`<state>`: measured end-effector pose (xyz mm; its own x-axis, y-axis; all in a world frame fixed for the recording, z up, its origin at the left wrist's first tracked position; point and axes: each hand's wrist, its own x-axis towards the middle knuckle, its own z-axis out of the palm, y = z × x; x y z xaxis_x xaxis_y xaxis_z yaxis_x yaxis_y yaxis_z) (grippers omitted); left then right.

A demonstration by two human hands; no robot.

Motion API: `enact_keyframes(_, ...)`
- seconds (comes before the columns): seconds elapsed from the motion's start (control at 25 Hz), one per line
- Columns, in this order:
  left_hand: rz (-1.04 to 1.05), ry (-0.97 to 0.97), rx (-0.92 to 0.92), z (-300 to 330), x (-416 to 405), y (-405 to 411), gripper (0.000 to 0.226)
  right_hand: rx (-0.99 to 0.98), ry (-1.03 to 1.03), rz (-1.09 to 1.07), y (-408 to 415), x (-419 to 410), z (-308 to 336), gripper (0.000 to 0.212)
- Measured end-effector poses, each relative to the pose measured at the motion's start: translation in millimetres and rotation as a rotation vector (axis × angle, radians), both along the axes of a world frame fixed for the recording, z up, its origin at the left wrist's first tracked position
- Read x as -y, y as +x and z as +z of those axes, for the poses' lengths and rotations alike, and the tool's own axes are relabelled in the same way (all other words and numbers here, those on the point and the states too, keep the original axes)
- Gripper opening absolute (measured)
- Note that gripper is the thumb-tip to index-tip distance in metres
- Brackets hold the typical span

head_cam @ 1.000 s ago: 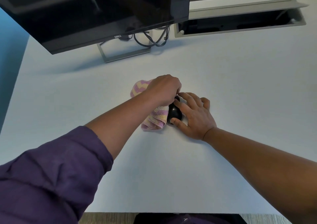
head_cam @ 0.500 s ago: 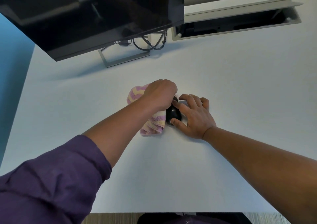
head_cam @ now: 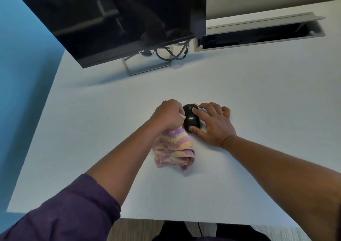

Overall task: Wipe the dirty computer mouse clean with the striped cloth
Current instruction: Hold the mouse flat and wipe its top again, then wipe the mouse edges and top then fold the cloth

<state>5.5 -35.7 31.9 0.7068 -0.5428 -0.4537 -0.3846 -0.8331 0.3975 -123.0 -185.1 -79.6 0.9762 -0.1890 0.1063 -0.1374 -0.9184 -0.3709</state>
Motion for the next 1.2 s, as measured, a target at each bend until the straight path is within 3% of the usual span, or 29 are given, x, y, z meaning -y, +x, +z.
enact_keyframes(0.16,0.151,-0.215,-0.096,10,-22,-5,0.010,-0.028,0.070,-0.068,-4,-3,9,0.069)
enact_keyframes(0.28,0.282,-0.415,-0.296,14,-30,-13,0.006,0.117,0.265,-0.186,-14,-19,24,0.064)
enact_keyframes(0.36,0.352,-0.582,-0.508,17,-30,-24,0.009,0.202,0.548,-0.212,-23,-30,40,0.056)
enact_keyframes(0.48,0.429,-0.837,-0.845,20,-23,-39,0.010,0.176,1.084,-0.171,-30,-33,72,0.056)
enact_keyframes(0.6,0.465,-0.981,-1.114,22,-8,-55,0.014,0.062,1.276,-0.057,-35,-20,93,0.061)
enact_keyframes(0.76,0.484,-1.107,-1.216,23,7,-68,0.015,-0.034,1.269,-0.015,-39,0,109,0.059)
enact_keyframes(0.84,0.503,-1.165,-1.214,22,8,-69,0.016,-0.084,1.191,0.002,-41,9,118,0.042)
enact_keyframes(0.92,0.531,-1.205,-1.161,20,10,-72,0.016,-0.129,1.060,-0.009,-42,14,126,0.024)
enact_keyframes(1.0,0.547,-1.144,-0.981,19,11,-76,0.011,-0.108,0.905,-0.075,-43,16,129,0.024)
enact_keyframes(1.08,0.499,-0.956,-0.812,18,8,-80,0.036,-0.040,0.788,-0.205,-44,17,129,0.034)
enact_keyframes(1.2,0.379,-0.737,-0.787,15,3,-84,0.074,0.028,0.795,-0.378,-44,19,127,0.052)
